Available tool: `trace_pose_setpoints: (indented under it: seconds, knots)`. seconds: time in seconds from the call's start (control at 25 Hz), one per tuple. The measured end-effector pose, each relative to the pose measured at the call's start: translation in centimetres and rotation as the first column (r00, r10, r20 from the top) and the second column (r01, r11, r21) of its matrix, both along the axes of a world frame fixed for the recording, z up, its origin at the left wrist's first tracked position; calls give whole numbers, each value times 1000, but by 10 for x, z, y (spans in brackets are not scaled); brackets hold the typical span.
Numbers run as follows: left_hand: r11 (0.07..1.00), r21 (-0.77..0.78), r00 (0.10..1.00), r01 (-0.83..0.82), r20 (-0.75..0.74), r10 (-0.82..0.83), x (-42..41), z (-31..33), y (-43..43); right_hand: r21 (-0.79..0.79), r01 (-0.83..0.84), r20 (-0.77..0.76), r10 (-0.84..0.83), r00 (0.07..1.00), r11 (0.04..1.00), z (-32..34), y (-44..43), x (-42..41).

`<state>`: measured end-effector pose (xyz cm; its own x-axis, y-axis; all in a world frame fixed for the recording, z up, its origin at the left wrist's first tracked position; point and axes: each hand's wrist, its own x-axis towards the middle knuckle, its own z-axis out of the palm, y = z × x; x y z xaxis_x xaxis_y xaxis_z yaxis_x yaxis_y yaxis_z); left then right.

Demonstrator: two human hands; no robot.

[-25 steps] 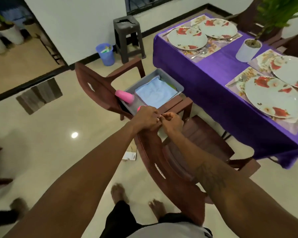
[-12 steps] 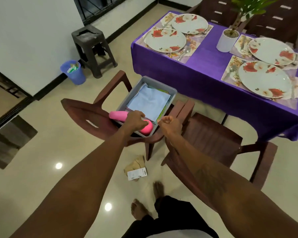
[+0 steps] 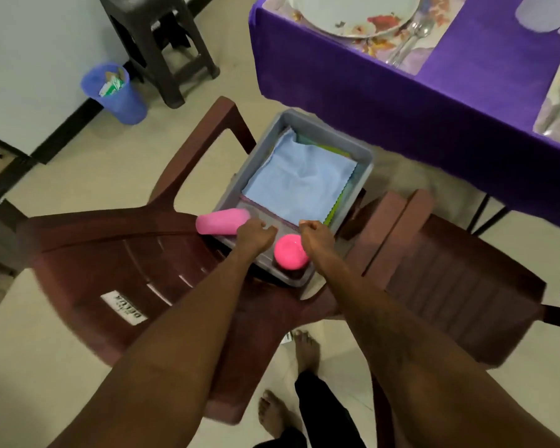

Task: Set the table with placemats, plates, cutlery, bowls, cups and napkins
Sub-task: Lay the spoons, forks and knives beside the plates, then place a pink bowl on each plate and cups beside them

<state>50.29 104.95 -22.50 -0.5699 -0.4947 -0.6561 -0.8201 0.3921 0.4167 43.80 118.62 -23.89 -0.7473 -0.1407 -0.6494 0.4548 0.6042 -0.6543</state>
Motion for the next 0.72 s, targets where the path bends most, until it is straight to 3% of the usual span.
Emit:
trace_pose_setpoints:
  seconds: [0.2, 0.44, 0.6, 0.72]
  knots:
    - [990, 91, 993, -106, 69, 100, -18, -98, -5, 158, -226, 96, 213, 972, 961, -87, -28, -22]
    - [931, 208, 948, -299, 179, 265, -32, -156, -6, 250, -312, 176, 274, 946, 917, -124, -41, -36]
    - [707, 447, 836, -547, 249, 490, -39, -153, -6, 217, -341, 262, 282, 923, 915, -119, -45, -48]
    - [558, 569, 773, -604, 248, 583, -43, -97, -7, 175, -195, 309, 134, 942, 965, -95, -39, -56]
